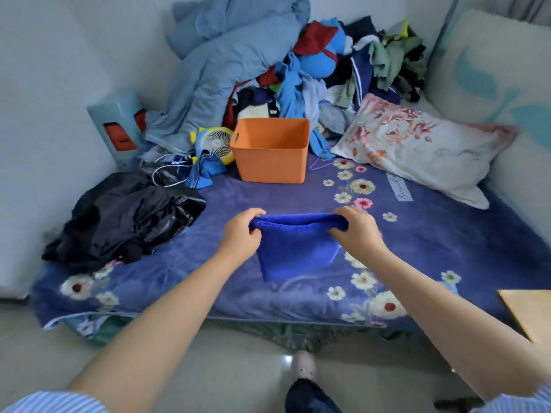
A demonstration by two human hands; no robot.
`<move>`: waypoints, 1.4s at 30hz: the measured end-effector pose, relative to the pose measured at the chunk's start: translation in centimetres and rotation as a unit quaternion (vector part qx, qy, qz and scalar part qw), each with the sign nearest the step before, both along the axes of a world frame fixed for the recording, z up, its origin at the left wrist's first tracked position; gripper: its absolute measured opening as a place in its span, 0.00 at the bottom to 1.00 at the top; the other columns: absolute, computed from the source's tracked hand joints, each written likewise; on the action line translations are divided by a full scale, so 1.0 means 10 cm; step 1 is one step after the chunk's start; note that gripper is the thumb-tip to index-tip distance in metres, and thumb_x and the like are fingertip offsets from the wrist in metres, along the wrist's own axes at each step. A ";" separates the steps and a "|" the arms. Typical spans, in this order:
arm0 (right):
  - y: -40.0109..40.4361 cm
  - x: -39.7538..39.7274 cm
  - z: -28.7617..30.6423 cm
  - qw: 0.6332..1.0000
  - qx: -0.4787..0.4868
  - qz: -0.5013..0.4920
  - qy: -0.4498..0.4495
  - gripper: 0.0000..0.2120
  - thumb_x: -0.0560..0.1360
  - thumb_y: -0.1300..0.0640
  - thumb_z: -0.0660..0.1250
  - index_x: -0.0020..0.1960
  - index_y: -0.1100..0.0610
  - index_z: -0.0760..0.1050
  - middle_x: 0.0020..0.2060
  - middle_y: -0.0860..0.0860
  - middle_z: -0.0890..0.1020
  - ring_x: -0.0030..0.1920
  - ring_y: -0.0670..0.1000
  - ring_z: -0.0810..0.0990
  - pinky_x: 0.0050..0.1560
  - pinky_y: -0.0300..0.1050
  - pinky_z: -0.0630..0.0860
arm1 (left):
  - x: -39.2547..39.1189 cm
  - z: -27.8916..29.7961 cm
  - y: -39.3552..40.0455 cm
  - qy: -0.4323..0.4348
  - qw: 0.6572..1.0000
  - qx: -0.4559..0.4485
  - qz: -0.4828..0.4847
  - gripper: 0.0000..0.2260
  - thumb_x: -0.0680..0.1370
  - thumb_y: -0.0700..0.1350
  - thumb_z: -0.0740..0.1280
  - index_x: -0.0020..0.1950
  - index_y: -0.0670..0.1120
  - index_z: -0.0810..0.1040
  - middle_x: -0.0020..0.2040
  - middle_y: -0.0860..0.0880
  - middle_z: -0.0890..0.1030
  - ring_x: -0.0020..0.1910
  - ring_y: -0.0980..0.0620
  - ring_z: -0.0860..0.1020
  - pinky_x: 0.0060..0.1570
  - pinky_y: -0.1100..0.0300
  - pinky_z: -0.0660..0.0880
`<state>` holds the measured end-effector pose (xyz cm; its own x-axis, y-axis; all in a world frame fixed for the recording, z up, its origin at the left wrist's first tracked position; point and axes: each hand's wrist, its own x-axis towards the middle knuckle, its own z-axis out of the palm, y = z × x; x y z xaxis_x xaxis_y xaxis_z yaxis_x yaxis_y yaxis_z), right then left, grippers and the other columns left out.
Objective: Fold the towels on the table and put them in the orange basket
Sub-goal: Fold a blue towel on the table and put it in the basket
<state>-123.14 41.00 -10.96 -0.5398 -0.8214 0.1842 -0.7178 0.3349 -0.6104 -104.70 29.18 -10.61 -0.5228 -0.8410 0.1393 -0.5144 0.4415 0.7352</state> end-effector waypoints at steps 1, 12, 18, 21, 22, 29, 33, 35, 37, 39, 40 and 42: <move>-0.17 -0.01 0.03 1.000 0.000 0.008 0.002 0.11 0.70 0.64 0.66 0.53 0.64 0.76 0.49 0.59 0.79 0.51 0.58 0.75 0.41 0.40 0.62 | 0.01 0.03 -0.14 0.006 1.000 -0.004 0.007 0.17 0.73 0.28 0.58 0.58 0.40 0.76 0.50 0.49 0.76 0.47 0.51 0.73 0.50 0.66 0.68; -2.11 -0.60 0.42 0.993 0.017 0.117 0.019 0.14 0.67 0.70 0.65 0.52 0.67 0.76 0.48 0.63 0.79 0.48 0.60 0.75 0.38 0.41 0.60 | -0.36 0.44 -2.00 0.000 0.995 -0.096 0.042 0.07 0.69 0.29 0.63 0.42 0.36 0.79 0.43 0.46 0.76 0.36 0.52 0.70 0.37 0.69 0.61; -3.01 -0.75 0.60 0.995 -0.023 0.098 0.011 0.15 0.67 0.72 0.66 0.53 0.66 0.77 0.49 0.62 0.80 0.49 0.59 0.76 0.39 0.33 0.61 | -0.49 0.55 -2.87 0.024 0.994 -0.097 0.052 0.08 0.69 0.27 0.63 0.44 0.34 0.79 0.46 0.41 0.79 0.38 0.50 0.72 0.35 0.70 0.64; -3.50 -0.83 0.60 0.997 -0.032 0.067 -0.006 0.15 0.68 0.70 0.67 0.55 0.64 0.77 0.51 0.60 0.80 0.50 0.58 0.76 0.40 0.31 0.62 | -0.61 0.54 -3.42 0.036 0.995 -0.082 0.050 0.07 0.70 0.28 0.62 0.44 0.34 0.78 0.42 0.45 0.76 0.38 0.50 0.72 0.33 0.70 0.65; -3.58 -0.84 0.59 0.998 -0.028 0.063 -0.004 0.15 0.69 0.70 0.66 0.55 0.64 0.77 0.51 0.59 0.80 0.49 0.57 0.76 0.40 0.31 0.61 | -0.64 0.52 -3.52 0.034 0.995 -0.078 0.049 0.07 0.70 0.28 0.62 0.44 0.35 0.78 0.40 0.47 0.76 0.37 0.50 0.72 0.33 0.70 0.65; -4.50 -0.98 0.80 0.999 -0.033 -0.006 -0.034 0.11 0.67 0.69 0.64 0.49 0.64 0.76 0.45 0.61 0.80 0.42 0.56 0.74 0.42 0.45 0.68 | -1.06 0.76 -4.71 0.010 0.997 -0.080 -0.007 0.06 0.71 0.30 0.62 0.43 0.37 0.77 0.30 0.56 0.69 0.29 0.60 0.67 0.31 0.71 0.65; -4.95 -1.06 0.86 0.996 -0.042 -0.054 -0.050 0.12 0.67 0.69 0.64 0.50 0.63 0.77 0.44 0.62 0.81 0.47 0.60 0.77 0.44 0.46 0.71 | -1.28 0.81 -5.29 0.015 0.996 -0.076 -0.032 0.07 0.71 0.31 0.62 0.43 0.39 0.77 0.35 0.52 0.72 0.35 0.52 0.69 0.32 0.68 0.60; -5.12 -1.11 0.84 0.994 -0.050 -0.077 -0.059 0.13 0.66 0.69 0.64 0.50 0.61 0.78 0.43 0.61 0.81 0.47 0.59 0.77 0.44 0.48 0.72 | -1.39 0.78 -5.52 0.020 0.997 -0.066 -0.036 0.07 0.72 0.31 0.61 0.45 0.38 0.77 0.39 0.49 0.73 0.37 0.51 0.69 0.31 0.69 0.61; -5.29 -1.19 0.78 0.993 -0.052 -0.086 -0.066 0.13 0.66 0.69 0.64 0.49 0.60 0.78 0.43 0.60 0.82 0.46 0.59 0.78 0.46 0.49 0.74 | -1.53 0.71 -5.76 0.039 0.998 -0.038 -0.036 0.08 0.73 0.31 0.60 0.49 0.38 0.76 0.41 0.48 0.74 0.40 0.51 0.70 0.32 0.70 0.62; -5.42 -1.28 0.71 0.991 -0.050 -0.095 -0.077 0.13 0.67 0.68 0.64 0.50 0.60 0.78 0.44 0.60 0.81 0.47 0.59 0.78 0.47 0.49 0.74 | -1.65 0.62 -5.93 0.068 0.997 0.015 -0.035 0.11 0.74 0.32 0.60 0.55 0.39 0.74 0.47 0.48 0.75 0.44 0.53 0.72 0.40 0.70 0.64; -5.50 -1.35 0.67 0.990 -0.051 -0.099 -0.087 0.13 0.68 0.68 0.64 0.51 0.60 0.77 0.45 0.60 0.81 0.48 0.59 0.77 0.47 0.50 0.74 | -1.72 0.57 -6.01 0.086 0.995 0.047 -0.033 0.13 0.75 0.32 0.60 0.58 0.40 0.72 0.50 0.48 0.75 0.46 0.54 0.72 0.43 0.68 0.66; -5.66 -1.49 0.57 0.986 -0.059 -0.111 -0.114 0.12 0.70 0.68 0.64 0.52 0.60 0.77 0.46 0.59 0.80 0.47 0.56 0.76 0.46 0.47 0.72 | -1.85 0.43 -6.15 0.121 0.988 0.097 -0.027 0.17 0.76 0.32 0.61 0.65 0.39 0.69 0.57 0.45 0.76 0.50 0.54 0.74 0.49 0.66 0.69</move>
